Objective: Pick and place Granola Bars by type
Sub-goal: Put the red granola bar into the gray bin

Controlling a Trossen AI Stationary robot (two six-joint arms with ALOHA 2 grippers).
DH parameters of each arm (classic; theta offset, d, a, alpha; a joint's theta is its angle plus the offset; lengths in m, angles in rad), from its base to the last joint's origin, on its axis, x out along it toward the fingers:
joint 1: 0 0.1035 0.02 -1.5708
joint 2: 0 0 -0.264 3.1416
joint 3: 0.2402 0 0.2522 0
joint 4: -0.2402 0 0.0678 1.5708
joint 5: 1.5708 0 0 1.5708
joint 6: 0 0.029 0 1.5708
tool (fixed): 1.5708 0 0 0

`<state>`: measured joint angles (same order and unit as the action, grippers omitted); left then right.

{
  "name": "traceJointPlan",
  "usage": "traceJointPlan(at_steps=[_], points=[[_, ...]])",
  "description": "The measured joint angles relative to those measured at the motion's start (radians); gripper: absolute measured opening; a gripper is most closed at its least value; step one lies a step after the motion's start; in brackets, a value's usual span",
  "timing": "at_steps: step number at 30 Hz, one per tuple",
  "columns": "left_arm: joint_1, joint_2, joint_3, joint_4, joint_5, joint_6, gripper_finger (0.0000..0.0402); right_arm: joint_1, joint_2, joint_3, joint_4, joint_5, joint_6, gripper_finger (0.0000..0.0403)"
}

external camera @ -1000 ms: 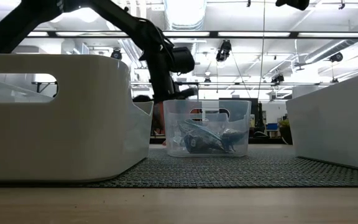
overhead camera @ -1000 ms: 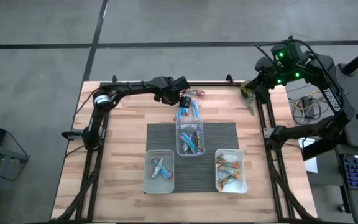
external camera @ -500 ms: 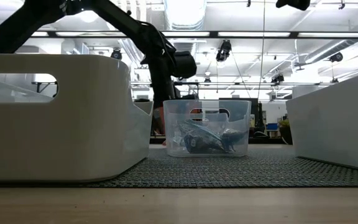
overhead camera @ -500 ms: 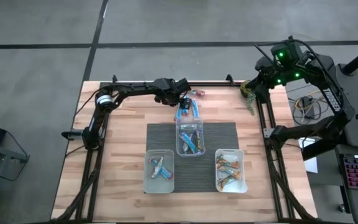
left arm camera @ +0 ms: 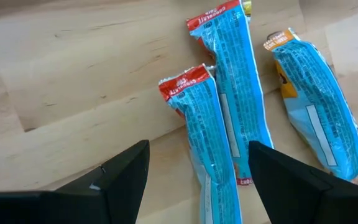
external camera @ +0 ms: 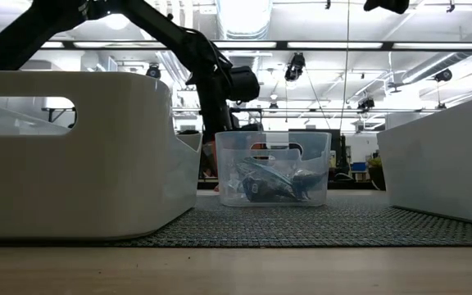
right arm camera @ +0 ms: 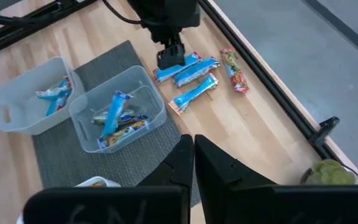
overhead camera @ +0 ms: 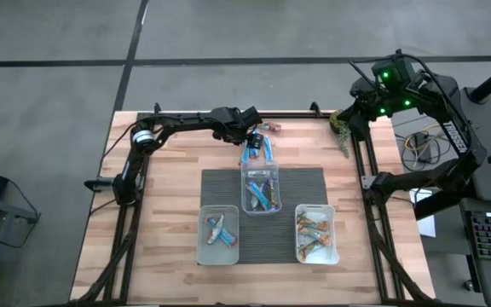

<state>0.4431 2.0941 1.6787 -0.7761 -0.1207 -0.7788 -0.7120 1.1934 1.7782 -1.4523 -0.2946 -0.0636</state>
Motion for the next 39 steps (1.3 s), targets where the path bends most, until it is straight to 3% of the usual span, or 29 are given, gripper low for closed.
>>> traceJointPlan(at_steps=[27, 32, 39], points=[[-0.007, 0.082, 0.002, -0.009, 0.010, 0.027, 0.0247, 0.000, 0.000, 0.000, 0.003, 0.009, 0.008, 0.0008], [-0.007, 0.082, 0.002, -0.017, 0.011, 0.044, 0.0219, 0.000, 0.000, 0.000, 0.005, 0.009, 0.011, 0.0008], [-0.006, 0.082, 0.003, -0.021, 0.019, 0.052, 0.0146, 0.000, 0.000, 0.000, 0.009, 0.009, 0.012, 0.0008]])
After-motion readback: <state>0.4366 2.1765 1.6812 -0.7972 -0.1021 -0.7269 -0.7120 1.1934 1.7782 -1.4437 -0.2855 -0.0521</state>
